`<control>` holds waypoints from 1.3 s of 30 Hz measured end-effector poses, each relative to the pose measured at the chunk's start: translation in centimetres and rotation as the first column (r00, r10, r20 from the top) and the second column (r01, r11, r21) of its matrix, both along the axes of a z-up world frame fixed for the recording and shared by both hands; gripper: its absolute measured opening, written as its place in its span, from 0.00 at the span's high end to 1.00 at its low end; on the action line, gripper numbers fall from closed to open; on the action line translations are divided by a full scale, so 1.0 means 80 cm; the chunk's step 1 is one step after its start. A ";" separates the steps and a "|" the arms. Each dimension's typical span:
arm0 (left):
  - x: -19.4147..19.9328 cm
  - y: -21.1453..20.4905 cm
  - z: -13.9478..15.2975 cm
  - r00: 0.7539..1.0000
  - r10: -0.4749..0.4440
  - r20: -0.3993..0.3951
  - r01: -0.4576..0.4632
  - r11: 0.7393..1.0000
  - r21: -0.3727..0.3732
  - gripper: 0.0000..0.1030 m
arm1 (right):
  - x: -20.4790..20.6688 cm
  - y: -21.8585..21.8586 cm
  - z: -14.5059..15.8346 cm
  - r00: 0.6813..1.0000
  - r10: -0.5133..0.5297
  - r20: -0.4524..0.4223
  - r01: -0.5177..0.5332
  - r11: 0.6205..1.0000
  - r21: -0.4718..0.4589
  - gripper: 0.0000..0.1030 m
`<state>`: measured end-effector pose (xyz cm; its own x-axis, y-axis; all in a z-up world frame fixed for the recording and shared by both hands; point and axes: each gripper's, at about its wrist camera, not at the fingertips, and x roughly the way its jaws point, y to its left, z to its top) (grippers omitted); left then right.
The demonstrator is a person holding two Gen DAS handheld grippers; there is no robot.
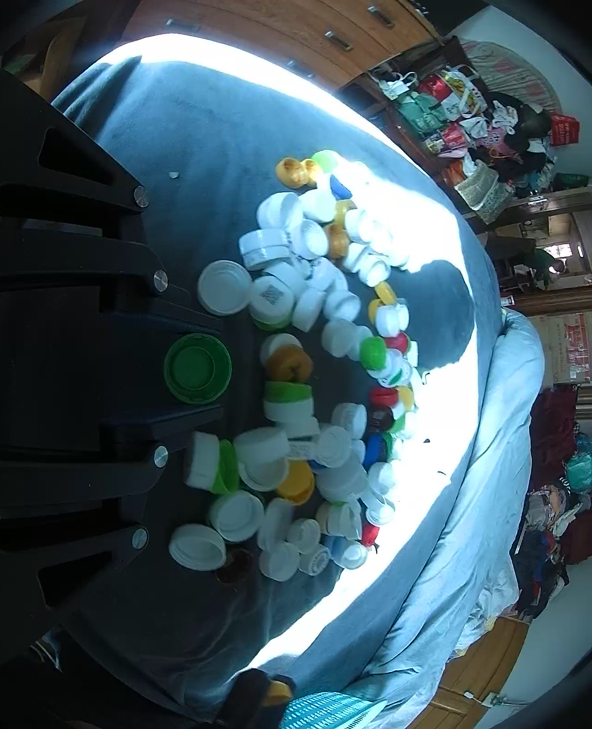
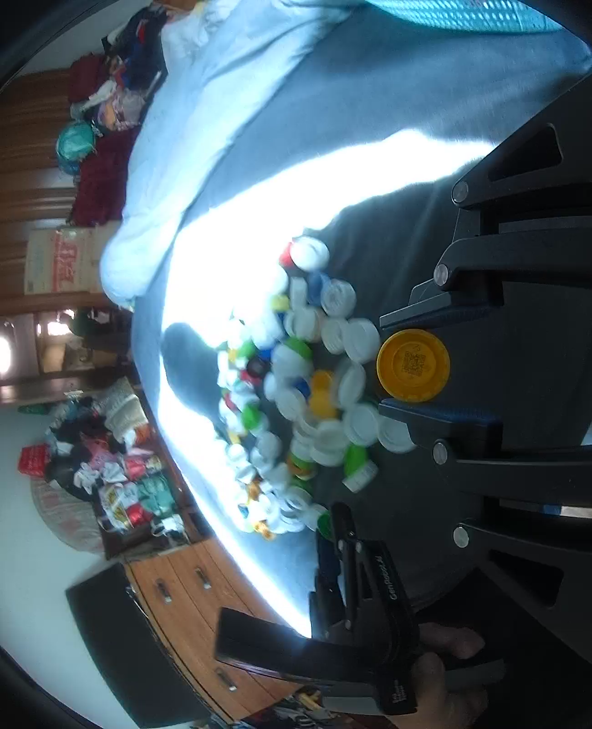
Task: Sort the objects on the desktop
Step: 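Carry the green and yellow caps over the blue basket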
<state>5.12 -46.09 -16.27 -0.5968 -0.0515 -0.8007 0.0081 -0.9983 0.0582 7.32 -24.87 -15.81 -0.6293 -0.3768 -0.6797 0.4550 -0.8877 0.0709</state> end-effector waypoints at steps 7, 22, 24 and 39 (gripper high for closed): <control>-0.015 0.044 0.033 0.997 -0.063 -0.036 0.062 0.998 -0.017 0.76 | -0.010 0.056 0.045 0.993 -0.096 -0.066 0.095 0.995 -0.026 0.69; -0.056 0.179 0.087 0.967 -0.247 -0.070 0.244 0.969 -0.040 0.76 | -0.006 0.191 0.111 0.940 -0.301 -0.160 0.292 0.953 -0.076 0.68; -0.064 0.215 0.100 0.950 -0.305 -0.074 0.303 0.952 -0.026 0.76 | -0.003 0.217 0.119 0.924 -0.341 -0.172 0.332 0.940 -0.081 0.68; -0.100 0.489 0.164 0.753 -0.657 -0.045 0.657 0.745 0.119 0.76 | 0.018 0.421 0.127 0.764 -0.639 -0.089 0.637 0.769 -0.053 0.68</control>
